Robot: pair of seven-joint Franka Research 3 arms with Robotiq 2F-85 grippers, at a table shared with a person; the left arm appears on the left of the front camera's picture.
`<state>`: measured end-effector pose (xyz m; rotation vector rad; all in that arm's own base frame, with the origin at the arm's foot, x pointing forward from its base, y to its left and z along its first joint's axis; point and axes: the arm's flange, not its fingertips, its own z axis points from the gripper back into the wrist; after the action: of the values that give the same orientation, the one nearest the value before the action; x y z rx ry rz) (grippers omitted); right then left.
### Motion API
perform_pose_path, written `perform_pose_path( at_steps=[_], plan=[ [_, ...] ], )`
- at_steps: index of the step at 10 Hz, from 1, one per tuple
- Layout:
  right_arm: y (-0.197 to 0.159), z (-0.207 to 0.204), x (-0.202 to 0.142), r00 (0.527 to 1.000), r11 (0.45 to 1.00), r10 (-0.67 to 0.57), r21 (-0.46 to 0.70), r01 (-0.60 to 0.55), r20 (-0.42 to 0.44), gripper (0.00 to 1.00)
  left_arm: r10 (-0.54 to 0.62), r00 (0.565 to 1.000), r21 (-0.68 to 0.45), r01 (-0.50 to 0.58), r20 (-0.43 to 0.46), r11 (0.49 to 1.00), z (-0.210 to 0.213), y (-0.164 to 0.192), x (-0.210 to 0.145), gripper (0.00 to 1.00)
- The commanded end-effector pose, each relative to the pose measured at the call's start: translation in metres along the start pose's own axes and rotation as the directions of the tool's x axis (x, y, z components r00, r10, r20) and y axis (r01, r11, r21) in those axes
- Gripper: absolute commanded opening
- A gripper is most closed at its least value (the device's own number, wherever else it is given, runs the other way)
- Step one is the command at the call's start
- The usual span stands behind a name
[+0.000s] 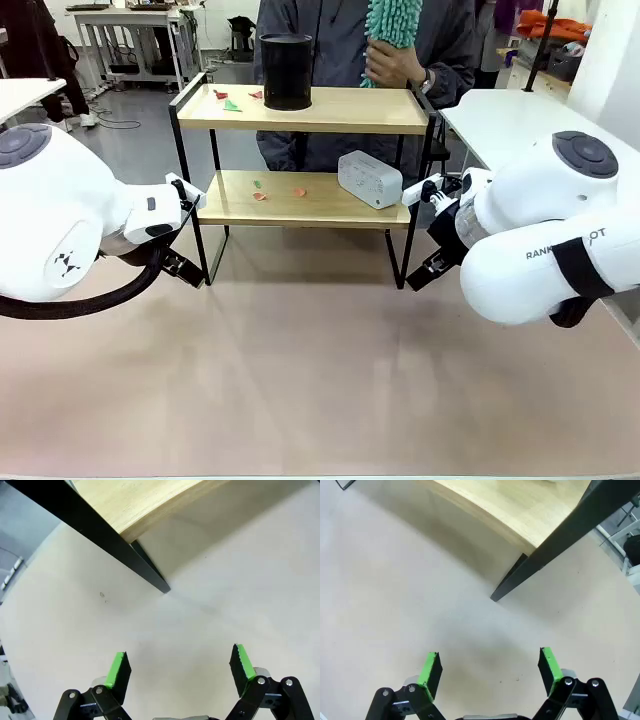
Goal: Clean the shelf.
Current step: Pick up the Duster from the human.
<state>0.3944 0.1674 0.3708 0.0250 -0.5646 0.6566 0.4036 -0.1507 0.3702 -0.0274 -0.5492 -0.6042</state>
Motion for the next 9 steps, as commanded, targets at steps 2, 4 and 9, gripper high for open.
perform_pose_path(
  at_steps=[2, 4, 9],
  plan=[
    [0.0, 0.0, 0.0, 1.0, 1.0, 0.0, 0.0, 0.0, 0.0, 1.0, 0.0, 1.0, 0.0, 0.0, 0.0, 1.0, 0.0001, 0.0, 0.0001, 1.0],
    [0.0, 0.0, 0.0, 1.0, 1.0, 0.0, 0.0, 0.0, 0.0, 1.0, 0.0, 1.0, 0.0, 0.0, 0.0, 1.0, 0.0001, 0.0, 0.0001, 1.0],
    [0.0, 0.0, 0.0, 1.0, 1.0, 0.0, 0.0, 0.0, 0.0, 1.0, 0.0, 1.0, 0.0, 0.0, 0.0, 1.0, 0.0001, 0.0, 0.0001, 1.0]
  ],
)
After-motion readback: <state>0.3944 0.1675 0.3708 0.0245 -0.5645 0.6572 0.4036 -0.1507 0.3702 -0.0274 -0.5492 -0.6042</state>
